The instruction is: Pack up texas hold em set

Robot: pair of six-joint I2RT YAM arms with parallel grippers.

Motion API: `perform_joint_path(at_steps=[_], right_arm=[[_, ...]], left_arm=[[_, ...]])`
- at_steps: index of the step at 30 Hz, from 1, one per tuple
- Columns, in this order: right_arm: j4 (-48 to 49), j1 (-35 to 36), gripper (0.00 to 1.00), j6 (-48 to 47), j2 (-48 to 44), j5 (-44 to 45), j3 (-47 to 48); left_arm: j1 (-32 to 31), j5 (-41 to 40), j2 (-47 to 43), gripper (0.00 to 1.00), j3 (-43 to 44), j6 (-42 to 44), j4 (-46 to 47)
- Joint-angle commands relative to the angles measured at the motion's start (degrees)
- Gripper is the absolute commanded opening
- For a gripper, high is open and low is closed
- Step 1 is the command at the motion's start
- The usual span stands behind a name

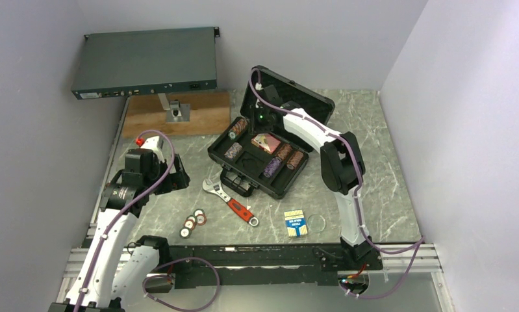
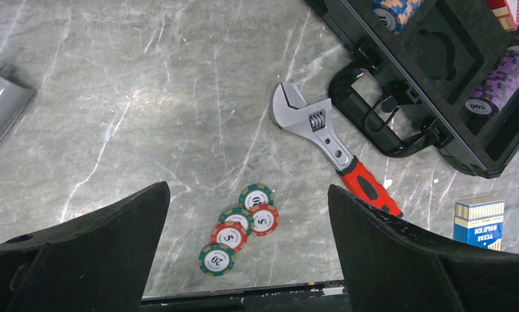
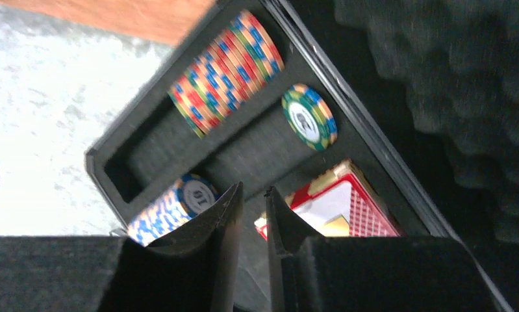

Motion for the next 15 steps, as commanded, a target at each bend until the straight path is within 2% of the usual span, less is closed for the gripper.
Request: perform_joint_path(at_steps=[1,10,15], right_arm=[[1.57,-0.11,0.22,2.51,-5.0,0.07,-5.96],[-1.03,-0.85,0.24,1.26,-6.03,2.48,-13.75],[1.92,-2.65,0.24,1.14,-9.45,1.78,-20.21]], left_arm=[[0.0,-0.26,-0.16,0.99,1.27,0.14,0.55],[0.0,-0.28,0.16,0.99,1.29,0.05,0.55],[0.0,-0.29,0.27,0.99,1.24,0.05,0.6]])
